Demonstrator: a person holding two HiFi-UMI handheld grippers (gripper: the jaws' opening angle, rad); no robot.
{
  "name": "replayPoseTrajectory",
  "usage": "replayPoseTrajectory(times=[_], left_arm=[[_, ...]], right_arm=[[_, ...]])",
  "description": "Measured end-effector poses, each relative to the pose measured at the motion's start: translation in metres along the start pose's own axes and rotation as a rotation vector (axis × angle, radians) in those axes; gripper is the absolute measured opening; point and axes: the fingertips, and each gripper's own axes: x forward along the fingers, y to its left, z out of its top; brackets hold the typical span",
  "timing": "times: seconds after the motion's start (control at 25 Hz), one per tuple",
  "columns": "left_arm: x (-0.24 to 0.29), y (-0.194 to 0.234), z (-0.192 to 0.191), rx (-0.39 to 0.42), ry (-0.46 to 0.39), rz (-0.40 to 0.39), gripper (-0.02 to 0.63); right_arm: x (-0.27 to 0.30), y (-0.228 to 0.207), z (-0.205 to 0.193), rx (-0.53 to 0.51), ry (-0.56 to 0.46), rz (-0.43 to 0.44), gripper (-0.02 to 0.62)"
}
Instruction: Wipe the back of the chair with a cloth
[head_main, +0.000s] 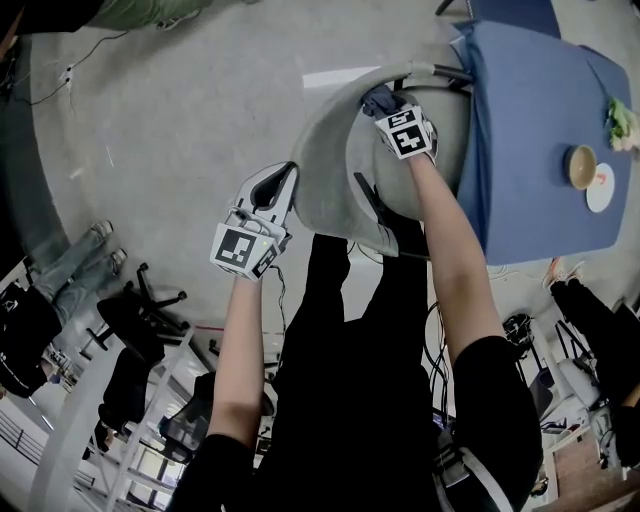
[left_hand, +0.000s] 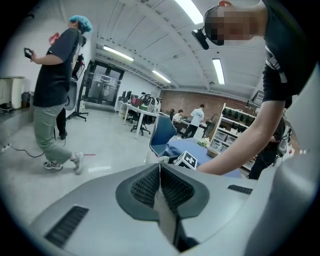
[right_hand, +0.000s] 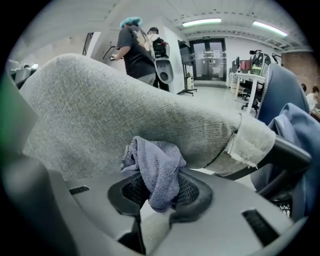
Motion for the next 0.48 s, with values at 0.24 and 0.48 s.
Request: replayPoseTrajectory(times=[0.24,0.48], left_arm=[[0.001,0.000,0.000,0.001,0.005,0.001,0.026],[0.003,0.000,0.000,0.006,0.016,-0.007,0.026]], right_arm=[[-0.002,-0.019,0.002,-0.044,0.018,-0.029,0.121],[-0.010,-0.039,0.003,-0.005,0.005,-0.079,0.121]])
